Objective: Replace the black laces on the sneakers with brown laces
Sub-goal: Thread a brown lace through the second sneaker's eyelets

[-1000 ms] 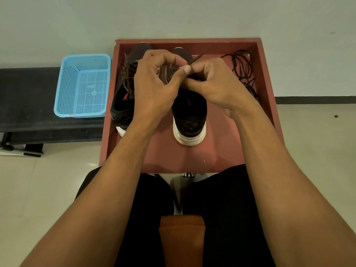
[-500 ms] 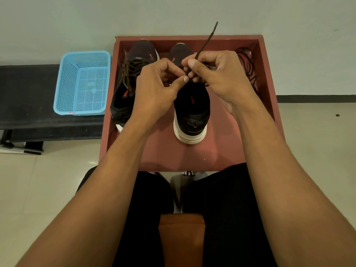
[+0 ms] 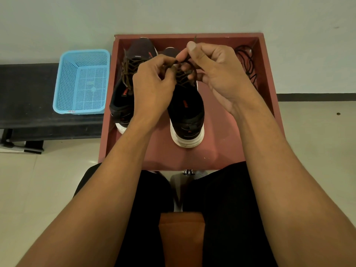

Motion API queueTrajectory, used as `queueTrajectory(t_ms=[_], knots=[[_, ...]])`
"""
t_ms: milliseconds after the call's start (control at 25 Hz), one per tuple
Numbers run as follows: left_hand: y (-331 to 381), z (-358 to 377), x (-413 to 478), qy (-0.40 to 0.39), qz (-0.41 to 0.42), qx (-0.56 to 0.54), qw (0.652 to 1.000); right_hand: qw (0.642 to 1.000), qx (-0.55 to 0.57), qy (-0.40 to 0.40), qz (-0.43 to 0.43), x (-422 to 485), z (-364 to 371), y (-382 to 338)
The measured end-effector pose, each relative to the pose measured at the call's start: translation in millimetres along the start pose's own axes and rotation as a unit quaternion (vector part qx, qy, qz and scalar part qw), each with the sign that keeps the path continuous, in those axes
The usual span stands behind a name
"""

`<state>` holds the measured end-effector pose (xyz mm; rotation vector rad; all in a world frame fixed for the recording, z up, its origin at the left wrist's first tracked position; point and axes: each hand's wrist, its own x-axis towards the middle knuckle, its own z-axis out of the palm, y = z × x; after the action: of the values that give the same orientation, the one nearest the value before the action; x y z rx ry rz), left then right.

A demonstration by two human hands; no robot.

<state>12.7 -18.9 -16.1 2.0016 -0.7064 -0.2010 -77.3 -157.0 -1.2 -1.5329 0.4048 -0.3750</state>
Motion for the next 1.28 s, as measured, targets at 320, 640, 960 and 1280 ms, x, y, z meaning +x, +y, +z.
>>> queueTrajectory(t_ms=[320,640,960,1280], knots=[[3.6,-10.3,9.2,-0.018,-0.162,-0.452,0.877,0.987,0.141,0.035,0.061,-1.1,0.5,-0.2],[-8.5,-13.0,9.5,0.033,-0.082,-0.095,0.992,0.958,0.154,0.140,0.197,-6.9,-19.1,13.2],[-2.5,-11.3,5.7,-0.042,-0.049,0.096,0.993,0.966,0.106,0.147,0.186,-2.9,-21.4,21.1],[-3.1,-9.5,-3.7,-0.101,0.012,0.200,0.974,0.971,-0.236,-0.002,0.043,-10.9,-34.2,19.3]])
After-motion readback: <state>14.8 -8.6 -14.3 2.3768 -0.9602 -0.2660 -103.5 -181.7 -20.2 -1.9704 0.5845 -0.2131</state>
